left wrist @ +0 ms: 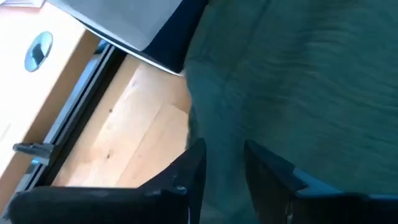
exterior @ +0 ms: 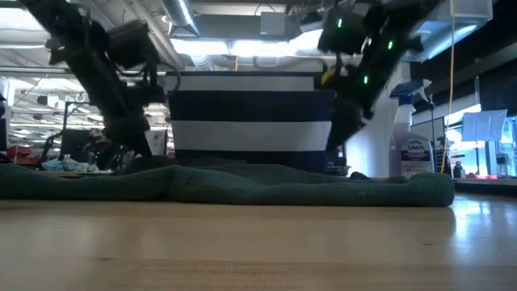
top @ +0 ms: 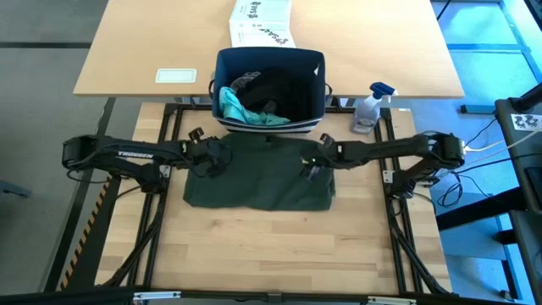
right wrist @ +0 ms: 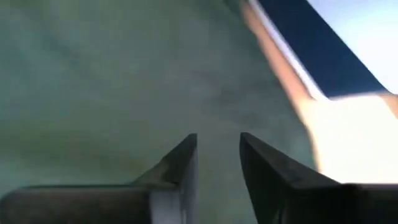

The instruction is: Fold Laundry from Bin

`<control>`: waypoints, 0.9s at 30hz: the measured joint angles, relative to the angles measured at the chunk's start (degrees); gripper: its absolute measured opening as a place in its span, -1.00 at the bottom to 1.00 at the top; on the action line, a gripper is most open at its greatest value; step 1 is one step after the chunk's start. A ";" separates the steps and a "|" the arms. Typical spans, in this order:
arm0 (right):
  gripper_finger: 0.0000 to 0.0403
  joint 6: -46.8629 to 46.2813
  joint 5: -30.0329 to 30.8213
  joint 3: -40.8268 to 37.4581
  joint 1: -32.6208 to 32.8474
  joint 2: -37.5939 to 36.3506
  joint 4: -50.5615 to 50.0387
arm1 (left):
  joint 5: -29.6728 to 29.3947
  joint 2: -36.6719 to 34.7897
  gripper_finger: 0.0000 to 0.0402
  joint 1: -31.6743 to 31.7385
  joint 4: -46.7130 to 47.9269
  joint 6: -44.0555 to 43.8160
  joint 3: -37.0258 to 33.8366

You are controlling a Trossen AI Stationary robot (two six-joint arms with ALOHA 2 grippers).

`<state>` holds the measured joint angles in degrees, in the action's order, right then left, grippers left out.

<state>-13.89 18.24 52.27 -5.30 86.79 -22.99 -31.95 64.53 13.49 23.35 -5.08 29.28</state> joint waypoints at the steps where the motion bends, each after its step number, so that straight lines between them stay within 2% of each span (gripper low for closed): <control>1: -0.35 -0.12 -0.91 0.26 1.50 -0.58 0.14 | 0.22 -0.61 -0.49 -1.05 2.36 -1.79 1.36; 5: -0.28 -0.62 -2.29 0.50 8.20 -1.65 0.75 | 7.50 -2.83 -0.49 -5.33 9.00 -7.56 5.25; 10: -0.27 -3.87 -3.40 -2.05 15.93 0.66 6.99 | 26.92 -3.35 -0.49 -11.49 9.68 -12.29 4.94; 12: -0.27 -4.13 -5.24 -3.83 18.23 2.31 10.35 | 30.97 -2.23 -0.50 -14.58 9.87 -15.69 3.28; 15: -0.27 -5.56 -5.90 -5.70 20.65 4.42 13.78 | 31.50 -0.69 -0.50 -20.03 10.03 -22.02 0.06; 19: -0.27 -8.18 -6.01 -7.10 22.33 7.35 13.30 | 31.17 1.54 -0.50 -26.55 9.90 -30.55 -3.57; 27: -0.27 -15.23 -9.29 -7.59 28.59 7.45 1.70 | 30.17 2.09 -0.50 -38.62 8.46 -45.67 -5.12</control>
<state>-29.12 8.95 44.69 23.29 94.24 -21.28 -1.78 66.62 -25.13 31.81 -50.75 24.16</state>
